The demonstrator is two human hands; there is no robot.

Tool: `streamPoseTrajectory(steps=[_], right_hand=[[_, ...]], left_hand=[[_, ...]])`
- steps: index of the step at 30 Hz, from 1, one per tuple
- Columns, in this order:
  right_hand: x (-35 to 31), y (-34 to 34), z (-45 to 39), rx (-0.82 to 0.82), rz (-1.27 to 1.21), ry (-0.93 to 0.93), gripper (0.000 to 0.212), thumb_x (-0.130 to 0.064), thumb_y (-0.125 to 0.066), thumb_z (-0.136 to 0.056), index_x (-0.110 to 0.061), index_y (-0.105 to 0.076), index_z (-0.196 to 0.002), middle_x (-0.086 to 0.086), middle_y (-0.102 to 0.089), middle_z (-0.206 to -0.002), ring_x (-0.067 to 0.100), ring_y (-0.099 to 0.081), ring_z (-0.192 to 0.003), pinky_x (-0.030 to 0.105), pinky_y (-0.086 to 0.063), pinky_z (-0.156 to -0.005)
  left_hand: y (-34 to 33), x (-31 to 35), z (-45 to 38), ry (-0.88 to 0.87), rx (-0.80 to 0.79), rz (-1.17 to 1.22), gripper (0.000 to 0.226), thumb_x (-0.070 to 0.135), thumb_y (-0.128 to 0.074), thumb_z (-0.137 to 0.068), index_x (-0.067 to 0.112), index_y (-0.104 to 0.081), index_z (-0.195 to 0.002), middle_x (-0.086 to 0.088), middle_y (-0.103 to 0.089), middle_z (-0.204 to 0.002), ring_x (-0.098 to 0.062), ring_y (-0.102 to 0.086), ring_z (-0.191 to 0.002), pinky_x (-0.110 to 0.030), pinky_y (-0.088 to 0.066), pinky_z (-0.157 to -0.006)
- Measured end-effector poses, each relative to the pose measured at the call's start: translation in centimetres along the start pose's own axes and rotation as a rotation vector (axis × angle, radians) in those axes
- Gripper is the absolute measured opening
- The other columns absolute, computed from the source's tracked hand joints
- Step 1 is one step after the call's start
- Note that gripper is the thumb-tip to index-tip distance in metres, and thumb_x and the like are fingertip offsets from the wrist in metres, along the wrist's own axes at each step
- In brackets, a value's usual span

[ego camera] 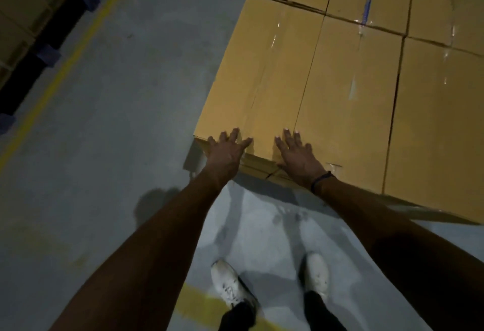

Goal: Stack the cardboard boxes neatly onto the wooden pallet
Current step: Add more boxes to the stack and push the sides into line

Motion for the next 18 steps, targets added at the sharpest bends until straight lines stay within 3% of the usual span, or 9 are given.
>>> streamPoseTrajectory(steps=[7,14,18], right_hand=[[-0.2,0.3,-0.4,-0.031,0.0,-0.065,0.082,-0.032,-0.057,-0.107,-0.017,-0.005,-0.168,0.015,0.01,-0.175,0.04,0.005,-0.16,0.062,-0.022,-0.123],[0.0,0.2,-0.5,-0.086,-0.059,-0.116,0.083,-0.031,-0.058,-0.106,-0.019,-0.004,-0.168,0.013,0.016,-0.174,0.039,0.011,-0.16,0.061,-0.016,-0.126],[-0.2,0.7,-0.5,-0.123,-0.075,-0.135,0.083,-0.03,-0.057,-0.106,-0.019,-0.002,-0.168,0.013,0.018,-0.173,0.039,0.013,-0.16,0.061,-0.014,-0.126]], left_hand=[[1.5,-0.6,-1.2,-0.124,-0.059,-0.148,0.082,0.012,-0.062,-0.097,0.036,-0.021,-0.163,-0.016,-0.026,-0.163,-0.04,-0.04,-0.14,-0.06,-0.035,-0.113],[2.3,-0.7,-3.2,-0.241,-0.154,-0.142,0.058,0.03,-0.055,-0.104,0.038,-0.035,-0.158,-0.017,-0.032,-0.158,-0.04,-0.047,-0.134,-0.06,-0.034,-0.115],[3.8,-0.5,-5.2,-0.347,-0.165,-0.173,0.043,0.04,-0.047,-0.106,0.034,-0.051,-0.148,-0.013,-0.044,-0.145,-0.035,-0.062,-0.116,-0.052,-0.037,-0.108]])
Point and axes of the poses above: each hand's wrist, its own z-axis away from the middle knuckle, its own y-axis out of the back of the hand, x = y × z, the point moved 9 cm from there along -z, towards the middle knuckle
